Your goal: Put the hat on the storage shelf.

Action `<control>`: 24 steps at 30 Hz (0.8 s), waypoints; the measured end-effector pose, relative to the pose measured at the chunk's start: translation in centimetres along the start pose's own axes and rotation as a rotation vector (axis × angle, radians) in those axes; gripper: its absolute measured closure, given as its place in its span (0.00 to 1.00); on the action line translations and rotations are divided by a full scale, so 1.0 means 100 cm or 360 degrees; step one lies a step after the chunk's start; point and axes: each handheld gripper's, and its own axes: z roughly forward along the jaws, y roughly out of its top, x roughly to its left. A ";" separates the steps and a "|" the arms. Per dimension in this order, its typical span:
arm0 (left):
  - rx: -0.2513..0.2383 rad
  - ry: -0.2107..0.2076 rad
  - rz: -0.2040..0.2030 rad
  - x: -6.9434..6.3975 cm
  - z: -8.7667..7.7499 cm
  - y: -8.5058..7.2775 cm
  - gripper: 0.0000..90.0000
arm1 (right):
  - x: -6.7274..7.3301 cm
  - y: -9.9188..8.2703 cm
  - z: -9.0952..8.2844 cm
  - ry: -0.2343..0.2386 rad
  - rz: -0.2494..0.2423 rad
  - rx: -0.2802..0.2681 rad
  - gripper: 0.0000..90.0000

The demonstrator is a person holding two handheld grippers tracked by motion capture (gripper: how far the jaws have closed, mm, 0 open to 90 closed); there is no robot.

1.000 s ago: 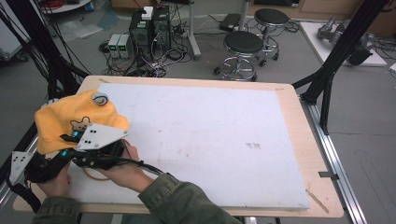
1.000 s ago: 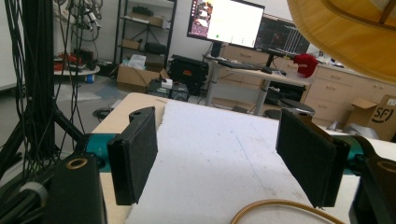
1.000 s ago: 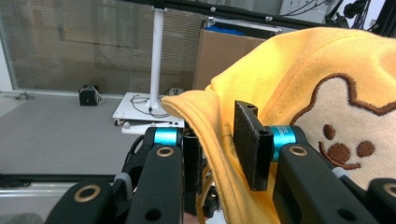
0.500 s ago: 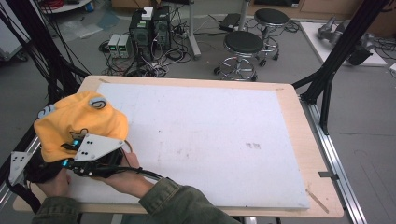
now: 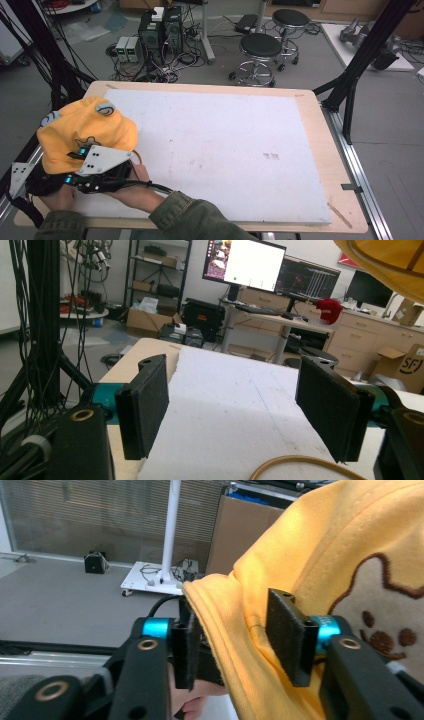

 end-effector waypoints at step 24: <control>0.0001 -0.0004 -0.0008 0.001 0.000 0.000 0.33 | 0.003 0.018 -0.028 -0.0193 -0.0091 -0.0289 0.28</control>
